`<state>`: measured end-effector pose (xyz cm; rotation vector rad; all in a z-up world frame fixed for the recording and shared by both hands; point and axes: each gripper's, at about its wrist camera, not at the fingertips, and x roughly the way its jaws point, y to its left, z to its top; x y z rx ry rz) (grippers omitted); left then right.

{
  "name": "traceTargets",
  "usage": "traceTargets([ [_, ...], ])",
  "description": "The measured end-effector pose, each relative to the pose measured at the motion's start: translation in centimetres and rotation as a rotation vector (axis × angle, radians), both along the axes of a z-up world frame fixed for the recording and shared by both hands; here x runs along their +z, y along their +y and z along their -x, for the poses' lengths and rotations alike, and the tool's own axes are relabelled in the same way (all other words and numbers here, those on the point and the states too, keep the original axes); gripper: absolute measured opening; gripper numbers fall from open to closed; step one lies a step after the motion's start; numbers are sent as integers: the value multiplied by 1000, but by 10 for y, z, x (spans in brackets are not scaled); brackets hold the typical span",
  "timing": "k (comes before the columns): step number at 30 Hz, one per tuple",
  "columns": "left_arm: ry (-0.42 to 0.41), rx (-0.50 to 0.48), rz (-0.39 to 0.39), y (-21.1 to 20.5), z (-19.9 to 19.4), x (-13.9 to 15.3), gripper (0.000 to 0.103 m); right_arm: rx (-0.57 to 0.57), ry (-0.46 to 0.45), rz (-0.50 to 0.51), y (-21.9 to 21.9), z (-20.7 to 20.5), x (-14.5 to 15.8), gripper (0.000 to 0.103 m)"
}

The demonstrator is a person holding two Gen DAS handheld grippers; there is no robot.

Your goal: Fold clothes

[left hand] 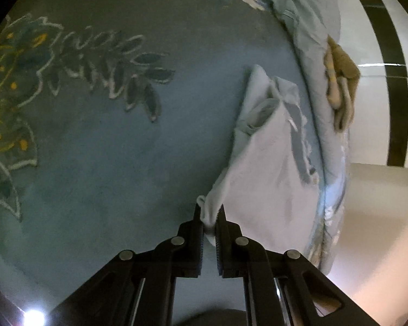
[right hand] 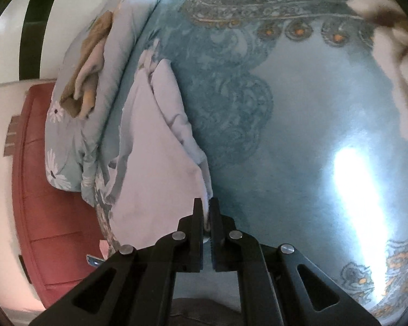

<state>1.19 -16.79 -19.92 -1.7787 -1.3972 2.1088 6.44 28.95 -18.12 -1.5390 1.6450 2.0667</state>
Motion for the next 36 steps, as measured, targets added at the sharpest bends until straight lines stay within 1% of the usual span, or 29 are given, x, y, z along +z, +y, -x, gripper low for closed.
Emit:
traceTargets([
  [2, 26, -33, -13, -2, 2, 5, 9, 27, 7, -13, 1, 2, 2, 4],
  [4, 44, -74, -10, -3, 4, 11, 11, 41, 10, -26, 2, 3, 4, 7],
  [7, 58, -150, 80, 3, 26, 19, 15, 91, 8, -35, 6, 2, 9, 7],
  [11, 104, -232, 199, -5, 49, 36, 20, 138, 11, -174, 24, 4, 29, 7],
  [13, 117, -274, 256, -5, 68, 41, 22, 156, 18, -214, 31, 21, 32, 8],
  [17, 137, -372, 364, 14, 128, 43, 25, 211, 64, -250, 27, 84, 38, 8],
  [18, 149, -402, 395, 22, 143, 44, 28, 225, 72, -256, 24, 97, 39, 11],
  [19, 158, -430, 419, 29, 156, 43, 33, 245, 82, -267, 22, 111, 39, 13],
  [21, 163, -477, 456, 39, 173, 39, 36, 282, 93, -293, 17, 135, 38, 24],
  [23, 171, -529, 496, 51, 189, 34, 38, 303, 84, -311, 16, 155, 32, 27],
  [24, 166, -548, 507, 54, 194, 30, 42, 310, 79, -317, 15, 163, 30, 27],
  [25, 153, -560, 511, 55, 198, 27, 43, 314, 70, -326, 15, 169, 26, 27],
  [27, 132, -559, 476, 57, 207, 19, 43, 320, 52, -336, 15, 180, 19, 27],
  [29, 130, -534, 443, 58, 214, 16, 42, 321, 46, -321, 14, 188, 12, 27],
  [31, 127, -495, 433, 54, 218, 15, 38, 321, 45, -324, 13, 192, 10, 27],
  [32, 122, -477, 422, 52, 220, 15, 33, 324, 50, -325, 12, 195, 10, 27],
  [33, 115, -465, 412, 51, 222, 15, 21, 328, 56, -326, 12, 196, 11, 20],
  [34, 110, -451, 403, 48, 225, 15, 13, 332, 62, -328, 11, 198, 12, 12],
  [35, 111, -436, 396, 46, 227, 15, 11, 341, 71, -330, 10, 200, 13, 3],
  [36, 116, -420, 387, 43, 229, 16, 10, 349, 72, -339, 10, 202, 14, 3],
])
